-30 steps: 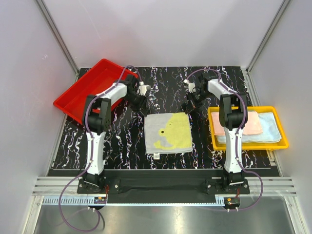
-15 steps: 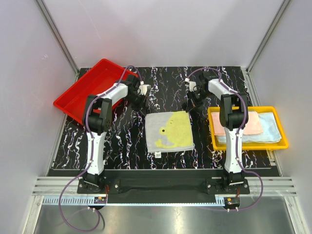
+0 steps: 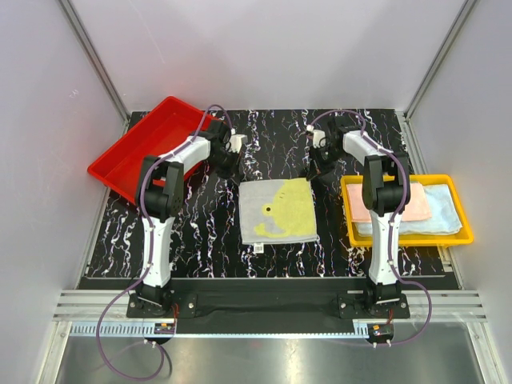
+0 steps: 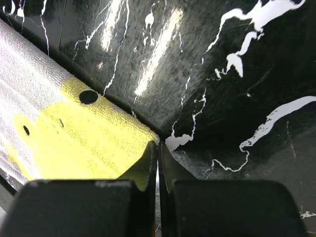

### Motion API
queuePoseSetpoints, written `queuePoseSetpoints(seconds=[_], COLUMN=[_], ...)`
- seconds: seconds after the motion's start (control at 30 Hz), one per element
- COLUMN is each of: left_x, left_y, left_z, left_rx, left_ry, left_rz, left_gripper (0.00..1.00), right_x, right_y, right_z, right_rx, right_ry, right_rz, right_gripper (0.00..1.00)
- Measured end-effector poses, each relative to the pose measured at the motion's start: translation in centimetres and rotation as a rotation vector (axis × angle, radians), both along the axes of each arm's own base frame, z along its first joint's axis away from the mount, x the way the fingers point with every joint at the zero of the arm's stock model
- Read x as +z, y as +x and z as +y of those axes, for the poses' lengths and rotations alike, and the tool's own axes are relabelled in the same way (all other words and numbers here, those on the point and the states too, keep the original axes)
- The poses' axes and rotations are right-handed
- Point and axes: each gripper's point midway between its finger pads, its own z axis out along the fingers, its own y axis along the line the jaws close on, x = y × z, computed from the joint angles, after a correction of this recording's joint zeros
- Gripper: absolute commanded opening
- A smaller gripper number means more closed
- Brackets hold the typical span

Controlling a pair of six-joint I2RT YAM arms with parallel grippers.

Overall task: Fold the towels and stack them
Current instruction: Fold the towel

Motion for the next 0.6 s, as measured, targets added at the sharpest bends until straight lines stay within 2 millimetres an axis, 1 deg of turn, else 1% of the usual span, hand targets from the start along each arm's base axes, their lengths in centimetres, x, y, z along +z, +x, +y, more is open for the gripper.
queuePoseSetpoints(seconds=[0.4,0.5,0.6], left_x=[0.3,0.9,2.0], left_y=[0.7,1.0,1.3], left_z=[0.2,0.3,0.2], left_rx=[0.008,0.011,0.009], left_ry=[0.023,0.031,0.038], left_rz=[-0.035,-0.057,-0.089], left_gripper=[0.00,0.00,0.00], right_x=[0.3,0.7,1.5], right_y=[1.7,2.2,2.0], right_z=[-0.2,-0.3,-0.4], right_rx=[-0.019,-0.024,-0.026], right_ry=[-0.013,-0.021,-0.019], right_rz=[-0.069,-0.103,-0.144], right_gripper=[0.00,0.00,0.00])
